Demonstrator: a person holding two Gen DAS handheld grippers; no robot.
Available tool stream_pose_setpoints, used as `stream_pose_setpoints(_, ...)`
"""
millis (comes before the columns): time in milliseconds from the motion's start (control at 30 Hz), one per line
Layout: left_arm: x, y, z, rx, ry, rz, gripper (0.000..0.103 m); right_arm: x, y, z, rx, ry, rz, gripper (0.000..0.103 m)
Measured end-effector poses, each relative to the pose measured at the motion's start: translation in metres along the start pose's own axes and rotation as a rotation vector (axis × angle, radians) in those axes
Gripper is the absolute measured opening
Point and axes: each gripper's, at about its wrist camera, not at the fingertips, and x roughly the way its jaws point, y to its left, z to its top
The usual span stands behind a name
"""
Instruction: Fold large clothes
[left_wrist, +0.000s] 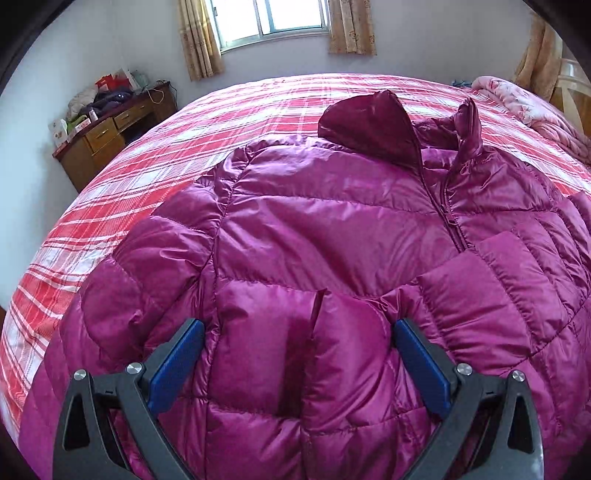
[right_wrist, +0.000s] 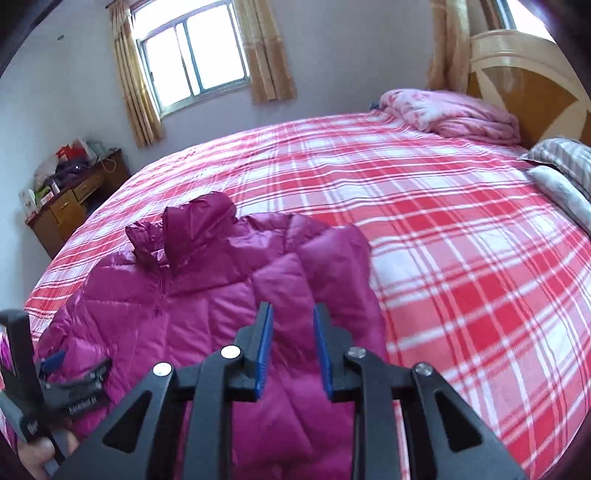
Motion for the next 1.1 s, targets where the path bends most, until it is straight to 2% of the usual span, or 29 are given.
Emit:
stream_pose_setpoints(133, 0.002, 0.006, 0.000, -0.023, 0.004, -0.026, 0.102, 0.035, -0.011, 0.002, 0.052, 0.066, -0.032, 0.027)
stream_pose_setpoints(200, 0.003, 0.009, 0.000, -0.030, 0.006, -0.034, 0.102, 0.054, -0.019, -0.002, 0.063, 0.119, -0.042, 0.021)
stream_pose_setpoints(400, 0.001, 0.006, -0.002, -0.025, 0.002, -0.029, 0.102, 0.058, -0.020, -0.003, 0.028, 0.141, -0.060, 0.016)
stream_pose_setpoints(433, 0.001, 0.007, -0.002, -0.028, 0.002, -0.033, 0.102, 0.052, -0.017, -0.001, 0.012, 0.133, -0.091, 0.018)
stream_pose_setpoints(500, 0.001, 0.010, -0.003, -0.037, 0.003, -0.044, 0.102, 0.032, -0.011, 0.000, 0.028, 0.105, -0.097, 0.031)
stream_pose_setpoints(533, 0.001, 0.011, -0.003, -0.040, 0.004, -0.047, 0.102, 0.018, -0.006, 0.000, 0.036, 0.087, -0.060, 0.049)
stream_pose_setpoints(600, 0.001, 0.013, -0.003, -0.040, 0.004, -0.046, 0.102, -0.007, 0.011, -0.006, 0.016, 0.043, -0.011, 0.074)
stream_pose_setpoints(700, 0.001, 0.014, -0.002, -0.043, 0.004, -0.050, 0.102, -0.021, 0.044, -0.021, -0.079, 0.051, 0.016, 0.075)
stream_pose_setpoints(867, 0.001, 0.019, -0.003, -0.045, 0.006, -0.055, 0.102, -0.014, 0.078, -0.055, -0.163, 0.095, 0.034, 0.075)
stream_pose_setpoints(933, 0.001, 0.019, -0.003, -0.046, 0.006, -0.056, 0.102, -0.005, 0.082, -0.067, -0.186, 0.112, 0.008, 0.075)
stream_pose_setpoints(1100, 0.002, 0.022, -0.004, -0.051, 0.009, -0.071, 0.102, 0.017, 0.073, -0.076, -0.157, 0.149, 0.008, 0.075)
